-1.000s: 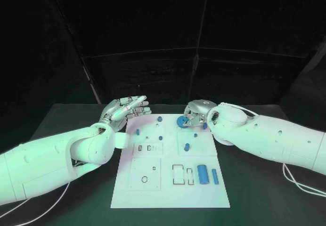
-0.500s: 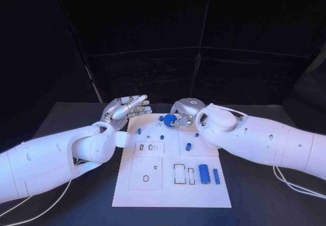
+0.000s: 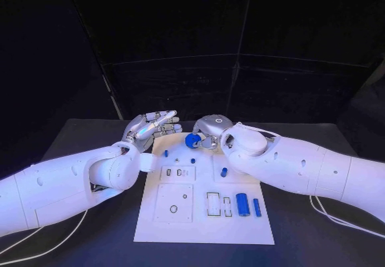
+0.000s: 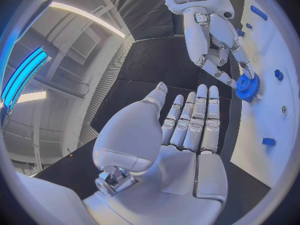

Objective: Assemble the parts on the task board

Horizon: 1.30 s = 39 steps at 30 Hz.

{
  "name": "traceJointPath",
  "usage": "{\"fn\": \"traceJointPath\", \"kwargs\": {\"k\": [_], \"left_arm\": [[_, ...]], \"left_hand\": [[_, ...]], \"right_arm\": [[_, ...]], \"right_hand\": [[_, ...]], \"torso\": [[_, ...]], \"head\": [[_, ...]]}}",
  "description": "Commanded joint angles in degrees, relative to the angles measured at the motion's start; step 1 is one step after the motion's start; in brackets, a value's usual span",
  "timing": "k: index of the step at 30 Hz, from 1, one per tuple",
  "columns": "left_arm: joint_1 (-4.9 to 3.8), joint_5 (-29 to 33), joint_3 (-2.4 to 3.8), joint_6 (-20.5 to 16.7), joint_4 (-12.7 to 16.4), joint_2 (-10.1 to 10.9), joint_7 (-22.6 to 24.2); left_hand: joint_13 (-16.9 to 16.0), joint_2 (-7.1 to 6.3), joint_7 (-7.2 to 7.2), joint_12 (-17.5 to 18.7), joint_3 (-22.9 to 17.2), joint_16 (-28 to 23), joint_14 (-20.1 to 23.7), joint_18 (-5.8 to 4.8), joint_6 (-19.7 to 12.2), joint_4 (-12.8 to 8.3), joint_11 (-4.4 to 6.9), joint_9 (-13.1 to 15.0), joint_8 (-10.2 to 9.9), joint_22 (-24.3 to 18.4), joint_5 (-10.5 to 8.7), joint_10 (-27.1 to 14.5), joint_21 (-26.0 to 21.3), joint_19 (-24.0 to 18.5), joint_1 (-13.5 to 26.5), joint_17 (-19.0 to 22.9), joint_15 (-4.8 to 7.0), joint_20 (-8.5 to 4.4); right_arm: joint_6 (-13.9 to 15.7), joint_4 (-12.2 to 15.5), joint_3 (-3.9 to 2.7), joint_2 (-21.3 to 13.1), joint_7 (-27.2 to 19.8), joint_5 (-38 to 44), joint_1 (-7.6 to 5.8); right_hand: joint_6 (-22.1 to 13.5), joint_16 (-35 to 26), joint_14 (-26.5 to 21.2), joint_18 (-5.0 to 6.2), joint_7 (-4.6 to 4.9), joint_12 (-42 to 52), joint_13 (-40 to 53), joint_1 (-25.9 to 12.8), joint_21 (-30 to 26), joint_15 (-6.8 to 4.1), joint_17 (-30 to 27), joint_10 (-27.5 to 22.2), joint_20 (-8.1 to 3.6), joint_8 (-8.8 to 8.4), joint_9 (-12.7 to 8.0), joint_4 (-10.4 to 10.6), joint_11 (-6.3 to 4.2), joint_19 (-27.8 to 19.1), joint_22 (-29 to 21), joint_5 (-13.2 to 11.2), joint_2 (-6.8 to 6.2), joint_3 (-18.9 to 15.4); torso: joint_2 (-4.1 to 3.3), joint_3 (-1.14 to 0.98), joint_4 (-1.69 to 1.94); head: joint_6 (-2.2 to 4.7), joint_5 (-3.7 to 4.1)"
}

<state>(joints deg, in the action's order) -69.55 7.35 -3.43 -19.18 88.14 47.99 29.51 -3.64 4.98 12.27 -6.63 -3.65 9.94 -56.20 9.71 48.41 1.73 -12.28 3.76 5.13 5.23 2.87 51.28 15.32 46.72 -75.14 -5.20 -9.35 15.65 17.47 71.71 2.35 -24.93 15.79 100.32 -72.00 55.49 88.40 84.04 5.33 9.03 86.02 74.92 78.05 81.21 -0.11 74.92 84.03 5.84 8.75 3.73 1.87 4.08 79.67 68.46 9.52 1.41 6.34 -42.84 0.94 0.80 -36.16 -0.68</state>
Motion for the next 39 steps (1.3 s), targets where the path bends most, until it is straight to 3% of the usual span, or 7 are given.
{"fn": "traceJointPath", "kwargs": {"k": [1, 22, 39], "left_arm": [[-0.14, -0.12, 0.05, 0.54, -0.18, 0.03, 0.20], [-0.46, -0.12, 0.05, 0.46, -1.03, 0.20, -0.02], [-0.53, -0.12, 0.05, 0.70, -0.96, 0.13, -0.33]], "left_hand": [[0.05, -0.25, 3.09, 0.24, -0.22, -0.21, 0.23, 0.64, -0.38, -0.21, -0.13, -0.06, -0.23, -0.09, 0.27, -0.45, -0.36, 0.12, 0.39, 0.08, -0.34, 0.14], [0.02, -0.53, 3.09, 0.24, -0.29, -0.23, 0.19, 0.65, -0.37, -0.54, -0.12, -0.03, -0.21, -0.13, 0.26, -0.44, -0.38, 0.13, 0.20, 0.09, -0.34, 0.15], [0.01, -0.62, 3.08, 0.24, -0.34, -0.23, 0.16, 0.66, -0.37, -0.69, -0.12, -0.02, -0.20, -0.14, 0.26, -0.44, -0.38, 0.13, 0.11, 0.09, -0.33, 0.15]], "right_arm": [[-0.27, -1.01, -0.04, 0.74, -0.35, 1.00, 0.03], [-1.99, -4.18, 0.01, 3.53, -1.07, 0.61, 0.53], [-3.85, -5.05, 0.05, 4.42, -1.41, 0.19, 0.53]], "right_hand": [[0.59, 0.37, 5.12, -1.13, -0.30, -0.20, 9.31, 0.05, 0.37, -0.26, 11.01, 1.45, 0.02, -0.22, 0.05, -0.01, -0.21, 0.38, 0.10, -0.20, -0.74, 0.28], [0.59, 0.33, 5.10, -1.16, -0.18, -0.33, 9.18, -0.68, 0.42, -0.17, 10.92, 1.34, 0.09, -0.63, 0.05, 0.25, -0.10, 0.43, 0.22, -0.74, -1.24, 0.52], [0.34, 0.29, 5.07, -1.17, -0.05, -0.56, 8.97, -1.57, 0.45, -0.04, 10.82, 1.15, 0.22, -1.33, 0.04, 0.40, 0.04, 0.44, 0.30, -1.50, -2.66, 0.46]], "torso": [[0.04, -0.07, 0.08], [0.03, -0.04, -0.05], [0.05, -0.08, -0.05]], "head": [[-0.08, 0.00], [-0.74, -0.42], [-0.92, -0.62]]}}
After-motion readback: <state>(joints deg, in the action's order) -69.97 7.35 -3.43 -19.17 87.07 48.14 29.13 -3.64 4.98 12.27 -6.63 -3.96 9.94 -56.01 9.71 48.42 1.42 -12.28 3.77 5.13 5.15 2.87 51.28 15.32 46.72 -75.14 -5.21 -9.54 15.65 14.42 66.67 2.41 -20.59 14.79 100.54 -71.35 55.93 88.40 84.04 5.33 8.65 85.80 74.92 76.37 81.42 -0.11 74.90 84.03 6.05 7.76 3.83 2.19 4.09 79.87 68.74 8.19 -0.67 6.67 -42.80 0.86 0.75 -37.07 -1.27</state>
